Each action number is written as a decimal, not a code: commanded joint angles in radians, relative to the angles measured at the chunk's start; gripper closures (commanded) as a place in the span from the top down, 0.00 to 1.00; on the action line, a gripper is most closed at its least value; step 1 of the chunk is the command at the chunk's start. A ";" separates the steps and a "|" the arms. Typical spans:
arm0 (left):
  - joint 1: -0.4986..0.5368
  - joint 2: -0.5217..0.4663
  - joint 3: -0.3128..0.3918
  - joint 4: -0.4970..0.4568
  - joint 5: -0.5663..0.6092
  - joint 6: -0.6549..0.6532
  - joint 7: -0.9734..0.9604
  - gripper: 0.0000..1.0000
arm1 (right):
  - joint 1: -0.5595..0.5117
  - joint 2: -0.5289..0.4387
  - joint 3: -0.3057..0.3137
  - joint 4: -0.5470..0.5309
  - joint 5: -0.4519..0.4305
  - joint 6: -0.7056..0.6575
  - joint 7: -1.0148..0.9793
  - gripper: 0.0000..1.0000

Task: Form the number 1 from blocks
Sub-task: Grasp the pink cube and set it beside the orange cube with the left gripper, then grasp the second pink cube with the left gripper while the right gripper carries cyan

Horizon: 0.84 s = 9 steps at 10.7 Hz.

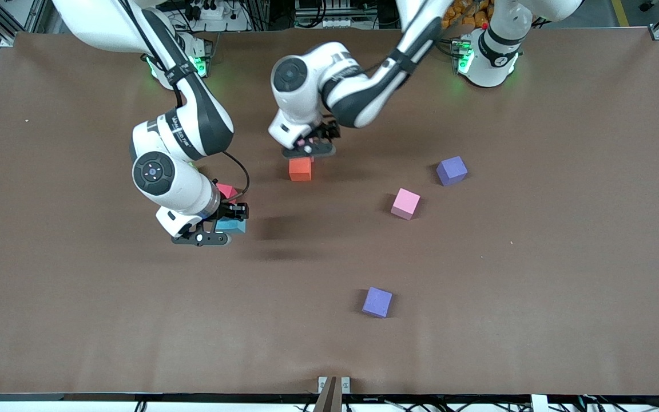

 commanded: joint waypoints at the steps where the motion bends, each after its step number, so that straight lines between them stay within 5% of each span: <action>1: 0.144 -0.065 -0.011 -0.029 0.022 -0.058 0.119 1.00 | -0.001 -0.009 0.006 -0.003 -0.008 0.002 0.014 0.00; 4: 0.287 -0.067 -0.012 -0.049 0.089 -0.052 0.259 1.00 | 0.019 -0.007 0.006 0.000 -0.002 0.005 0.028 0.00; 9: 0.353 -0.064 -0.017 -0.080 0.108 -0.044 0.321 1.00 | 0.125 0.040 0.006 0.003 -0.003 0.085 0.186 0.00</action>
